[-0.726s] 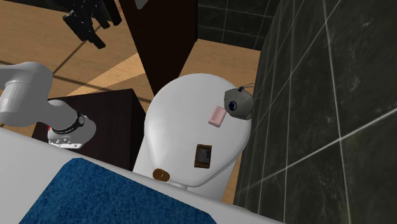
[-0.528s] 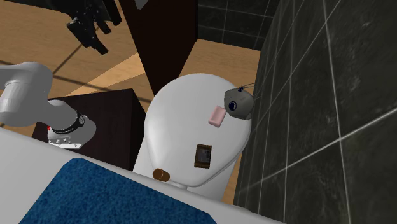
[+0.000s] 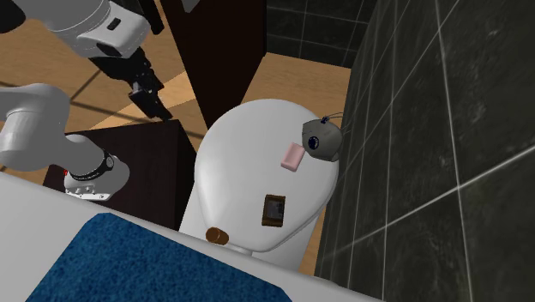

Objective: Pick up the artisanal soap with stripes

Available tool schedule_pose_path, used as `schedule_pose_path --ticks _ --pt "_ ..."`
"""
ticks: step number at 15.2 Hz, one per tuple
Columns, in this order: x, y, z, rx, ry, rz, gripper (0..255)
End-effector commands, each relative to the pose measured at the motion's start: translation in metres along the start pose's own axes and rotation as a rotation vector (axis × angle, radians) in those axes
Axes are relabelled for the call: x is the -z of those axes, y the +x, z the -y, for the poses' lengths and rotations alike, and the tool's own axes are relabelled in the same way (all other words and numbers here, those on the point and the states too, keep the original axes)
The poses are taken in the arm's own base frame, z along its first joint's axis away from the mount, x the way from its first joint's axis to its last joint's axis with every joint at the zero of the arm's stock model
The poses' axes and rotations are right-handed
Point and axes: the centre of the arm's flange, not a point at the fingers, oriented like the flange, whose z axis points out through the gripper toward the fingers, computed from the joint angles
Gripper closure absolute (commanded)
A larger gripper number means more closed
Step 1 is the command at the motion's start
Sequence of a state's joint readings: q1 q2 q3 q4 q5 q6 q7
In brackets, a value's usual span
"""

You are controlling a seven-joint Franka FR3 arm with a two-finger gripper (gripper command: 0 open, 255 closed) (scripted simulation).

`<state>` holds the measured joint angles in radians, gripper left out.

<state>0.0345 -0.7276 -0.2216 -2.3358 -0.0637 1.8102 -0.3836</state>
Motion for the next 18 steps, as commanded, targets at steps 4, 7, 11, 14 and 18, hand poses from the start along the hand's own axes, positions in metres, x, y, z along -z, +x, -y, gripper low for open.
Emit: schedule_pose_path --ticks 4,7,11,14,18 --pt "-0.038 0.011 -0.057 0.153 0.048 0.026 0" --pt "-0.062 0.020 -0.091 0.241 0.078 0.043 0" --pt "-0.097 0.037 -0.134 0.359 0.116 0.064 0" --pt "-0.125 0.053 -0.164 0.447 0.145 0.081 0" --pt "-0.164 0.076 -0.201 0.564 0.184 0.102 0"
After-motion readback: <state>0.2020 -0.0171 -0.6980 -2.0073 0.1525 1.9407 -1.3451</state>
